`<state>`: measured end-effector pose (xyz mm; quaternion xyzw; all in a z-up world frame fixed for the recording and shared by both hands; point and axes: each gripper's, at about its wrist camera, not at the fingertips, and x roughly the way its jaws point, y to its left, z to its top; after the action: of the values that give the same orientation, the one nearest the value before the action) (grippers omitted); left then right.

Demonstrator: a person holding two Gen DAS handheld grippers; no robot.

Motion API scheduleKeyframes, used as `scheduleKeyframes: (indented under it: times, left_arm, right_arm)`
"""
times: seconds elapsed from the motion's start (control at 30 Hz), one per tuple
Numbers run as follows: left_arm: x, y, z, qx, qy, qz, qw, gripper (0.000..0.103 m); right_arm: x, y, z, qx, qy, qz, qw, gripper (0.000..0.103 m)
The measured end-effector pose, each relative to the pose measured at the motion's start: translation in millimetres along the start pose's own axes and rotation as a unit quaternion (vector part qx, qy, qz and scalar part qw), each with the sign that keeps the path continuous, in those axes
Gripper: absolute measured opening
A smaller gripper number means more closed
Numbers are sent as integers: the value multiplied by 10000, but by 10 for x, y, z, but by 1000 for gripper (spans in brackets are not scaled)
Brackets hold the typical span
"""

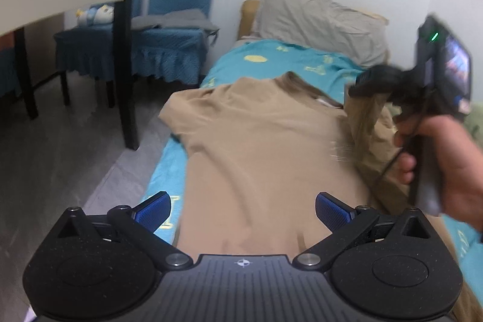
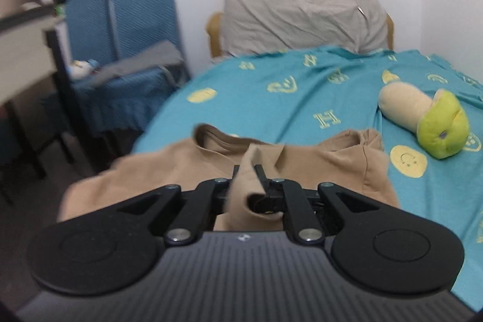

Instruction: Fold clothes

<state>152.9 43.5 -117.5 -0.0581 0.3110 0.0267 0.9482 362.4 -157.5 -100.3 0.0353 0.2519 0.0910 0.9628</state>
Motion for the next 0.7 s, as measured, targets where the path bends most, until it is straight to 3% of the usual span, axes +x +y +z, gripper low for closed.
scheduleKeyframes:
  times: [0.2,0.3,0.37,0.4,0.43,0.53,0.7]
  left_arm:
    - [-269,-230,-53,269,-185,-60,9994,103]
    - [-399,-325,-88,397,-272,-109,9988,103]
    - [-467,-385,-132,537,-322,-155,9979,103]
    - [-485,-406,-153,556,-295,-201,9978,103]
    - [-501,-425,-173,568,-261,-251,9977,103]
    - [-532,-478,-236,508,-100,-502,9974,103]
    - [-509,-666,-423,458,457,-1248,9901,103]
  right_arm:
    - [-1198,-97,-9,151,-11,51,9999,11]
    - [-1866,-152,-93,213,-212,-24,9995,12]
    - [-2274,-181,-167,139,-362,16,9992,53]
    - [-2450,-217,-214,188,-465,121,9987,97]
    - [-2613,-270,-264,317,-595,272,9974,103]
    - [-2898,-453,-360,786,-559,555,9938,103]
    - [-3081,-892,-400,1551,-787,218,9845,103]
